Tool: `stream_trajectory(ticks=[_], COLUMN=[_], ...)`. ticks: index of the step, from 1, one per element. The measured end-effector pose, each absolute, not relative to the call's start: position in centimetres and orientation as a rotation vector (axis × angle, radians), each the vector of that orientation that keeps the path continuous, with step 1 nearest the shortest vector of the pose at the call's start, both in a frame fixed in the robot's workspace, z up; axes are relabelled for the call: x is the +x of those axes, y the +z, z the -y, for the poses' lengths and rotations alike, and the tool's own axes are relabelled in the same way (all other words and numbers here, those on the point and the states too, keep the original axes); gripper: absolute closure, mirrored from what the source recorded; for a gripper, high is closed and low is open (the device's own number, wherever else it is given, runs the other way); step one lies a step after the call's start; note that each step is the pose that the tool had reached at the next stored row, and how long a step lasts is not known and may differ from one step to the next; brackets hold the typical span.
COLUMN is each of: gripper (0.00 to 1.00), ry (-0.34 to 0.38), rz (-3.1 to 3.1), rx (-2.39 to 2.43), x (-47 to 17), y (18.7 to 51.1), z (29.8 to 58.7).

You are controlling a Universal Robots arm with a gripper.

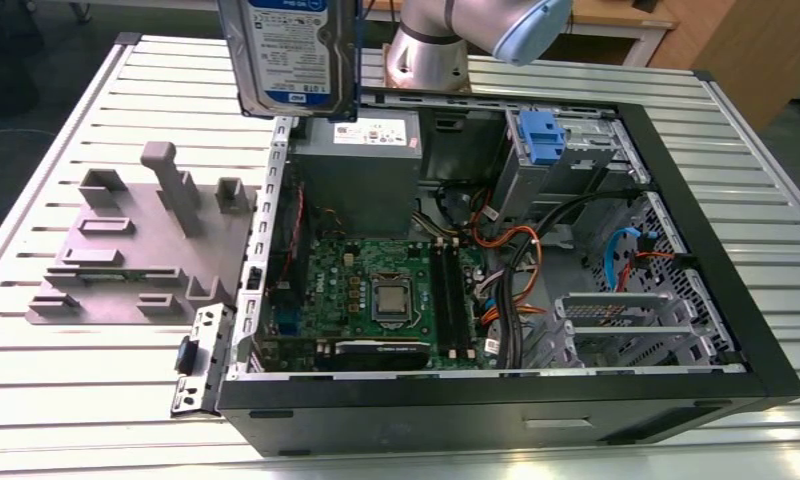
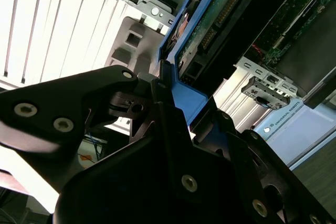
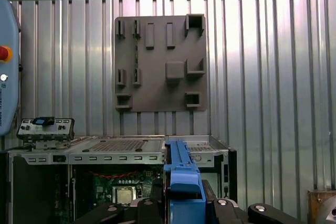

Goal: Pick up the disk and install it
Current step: 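Pick up the disk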

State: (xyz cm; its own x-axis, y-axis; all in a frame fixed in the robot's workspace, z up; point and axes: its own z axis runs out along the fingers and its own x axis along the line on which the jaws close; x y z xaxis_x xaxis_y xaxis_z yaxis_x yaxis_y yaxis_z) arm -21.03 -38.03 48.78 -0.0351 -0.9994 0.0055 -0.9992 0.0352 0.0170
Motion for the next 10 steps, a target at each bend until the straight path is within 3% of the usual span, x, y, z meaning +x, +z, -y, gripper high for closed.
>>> stream_trajectory(ticks=[10], gripper=[0.63], ry=[-0.013], rz=[2.249], rx=[2.171], x=[-21.0], y=[48.8], z=[39.0])
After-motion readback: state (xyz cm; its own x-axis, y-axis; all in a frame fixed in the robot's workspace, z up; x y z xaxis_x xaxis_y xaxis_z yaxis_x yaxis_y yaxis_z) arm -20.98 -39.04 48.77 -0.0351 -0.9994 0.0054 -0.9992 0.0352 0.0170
